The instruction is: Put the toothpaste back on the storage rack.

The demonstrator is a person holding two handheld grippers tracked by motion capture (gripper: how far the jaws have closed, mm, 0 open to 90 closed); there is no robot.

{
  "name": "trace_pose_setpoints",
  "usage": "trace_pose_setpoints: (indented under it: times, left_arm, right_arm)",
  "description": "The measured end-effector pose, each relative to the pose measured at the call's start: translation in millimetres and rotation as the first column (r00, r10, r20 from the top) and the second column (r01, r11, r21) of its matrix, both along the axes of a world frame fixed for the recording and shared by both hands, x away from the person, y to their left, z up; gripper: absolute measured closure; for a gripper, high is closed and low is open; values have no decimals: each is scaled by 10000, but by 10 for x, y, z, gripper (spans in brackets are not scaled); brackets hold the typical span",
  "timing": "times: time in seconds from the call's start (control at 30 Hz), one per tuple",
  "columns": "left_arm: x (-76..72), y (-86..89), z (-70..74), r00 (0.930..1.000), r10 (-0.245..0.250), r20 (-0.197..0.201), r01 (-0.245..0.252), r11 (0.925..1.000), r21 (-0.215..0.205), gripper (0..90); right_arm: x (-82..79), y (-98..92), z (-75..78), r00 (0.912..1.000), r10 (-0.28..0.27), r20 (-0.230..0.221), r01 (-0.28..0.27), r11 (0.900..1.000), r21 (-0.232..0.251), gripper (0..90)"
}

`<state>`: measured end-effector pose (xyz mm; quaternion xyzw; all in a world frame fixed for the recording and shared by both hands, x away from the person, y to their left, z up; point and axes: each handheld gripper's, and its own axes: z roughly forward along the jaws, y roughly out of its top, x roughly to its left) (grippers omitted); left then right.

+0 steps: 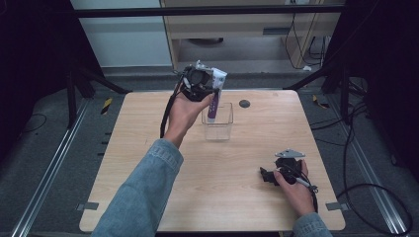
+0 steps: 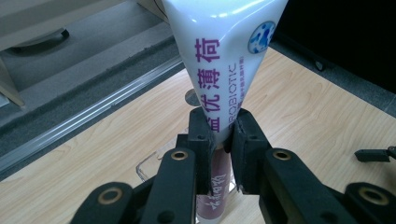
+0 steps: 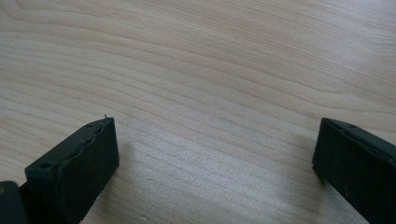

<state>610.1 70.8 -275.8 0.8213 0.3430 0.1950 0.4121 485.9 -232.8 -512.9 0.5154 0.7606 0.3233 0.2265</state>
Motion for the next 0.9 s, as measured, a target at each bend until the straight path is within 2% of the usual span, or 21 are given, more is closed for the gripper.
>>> trace_pose_setpoints:
  times: [0.33,0.5,0.6,0.83,0.9]
  left_arm:
    - [40,-47,-23,9988,151,461,-147,9998,-108,791]
    - [59,-65,-16,9983,132,561,-120,9997,-218,791]
    - [61,-81,-25,9977,-38,672,49,9999,-159,791]
    - [91,-97,-73,9978,-58,657,67,9999,-133,791]
    - [104,-86,-93,9981,-27,618,44,9996,-271,791]
  right_arm:
    - [0,0,0,10000,9,2,-9,10000,15,6]
    - [0,1,-2,10000,-6,2,6,10000,20,6]
    - [-1,2,0,10000,-8,-8,8,10000,41,6]
    - [0,1,-2,10000,-5,3,5,10000,13,6]
    - [0,2,-2,10000,-7,5,7,10000,19,6]
